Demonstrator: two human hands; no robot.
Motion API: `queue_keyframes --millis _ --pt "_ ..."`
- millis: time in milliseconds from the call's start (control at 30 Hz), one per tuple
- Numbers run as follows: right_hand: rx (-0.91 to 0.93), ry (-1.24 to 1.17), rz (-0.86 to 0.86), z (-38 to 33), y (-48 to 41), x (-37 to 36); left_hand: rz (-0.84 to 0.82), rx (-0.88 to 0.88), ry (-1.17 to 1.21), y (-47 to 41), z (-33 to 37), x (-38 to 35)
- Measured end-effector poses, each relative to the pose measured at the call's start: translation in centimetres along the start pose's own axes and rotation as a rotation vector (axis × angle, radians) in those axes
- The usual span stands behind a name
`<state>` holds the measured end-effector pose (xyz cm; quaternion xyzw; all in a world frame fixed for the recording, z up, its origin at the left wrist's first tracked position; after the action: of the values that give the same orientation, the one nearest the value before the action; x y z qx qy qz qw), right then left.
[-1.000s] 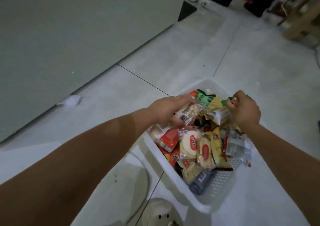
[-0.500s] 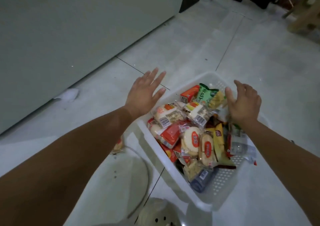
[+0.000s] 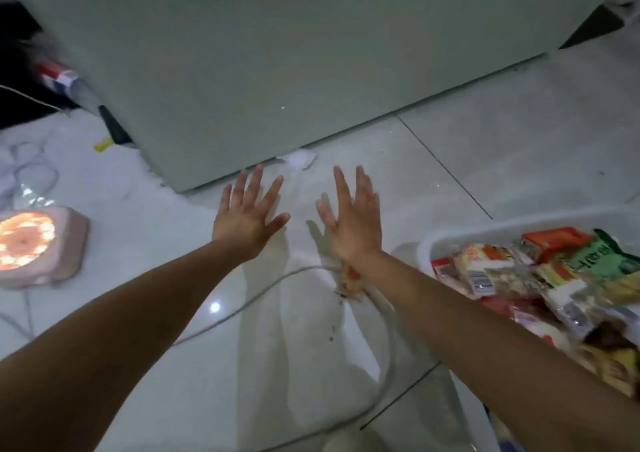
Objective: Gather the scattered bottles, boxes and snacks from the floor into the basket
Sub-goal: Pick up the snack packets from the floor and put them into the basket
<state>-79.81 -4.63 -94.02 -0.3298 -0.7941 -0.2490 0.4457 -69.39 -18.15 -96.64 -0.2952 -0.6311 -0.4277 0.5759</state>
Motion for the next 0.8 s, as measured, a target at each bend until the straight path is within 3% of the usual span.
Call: queue_keyframes --millis 100,167,300,433,500,800 --pt "-0.144 -0.029 -0.143 3.3 3.4 -6.9 -0.011 0.018 -0.032 1.4 -2.9 -0.3" --pt "-0.123 0.063 -0.151 4.8 4.9 -8.7 -0.027 0.002 -0.078 2.1 -4.0 -0.5" --pt "-0.064 0.114 -0.027 3.9 4.2 -8.1 -0.041 0.001 -0.097 2.7 -5.2 -1.4" --pt "-0.22 0.091 0.152 5.4 4.3 -6.5 -0.037 0.001 -0.094 2.3 -4.3 -2.2" --pt "-0.297 0.052 0.144 6.6 5.2 -7.0 -0.039 -0.021 -0.11 2.0 -3.3 -2.5" --pt "-0.267 -0.121 0.207 8.2 5.0 -6.6 -0.002 -0.114 -0.126 1.6 -0.8 -3.1"
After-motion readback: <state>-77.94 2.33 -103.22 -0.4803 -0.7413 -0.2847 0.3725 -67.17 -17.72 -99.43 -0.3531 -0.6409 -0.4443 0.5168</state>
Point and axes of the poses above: each hand's wrist, its own y-axis away from the middle knuckle, its own x-axis out of the back of the hand, z = x × y, the point moved 10 cm from there along -y, towards the middle knuckle, and after that the axes turned 6 degrees about -y, right-handed, at the moved point
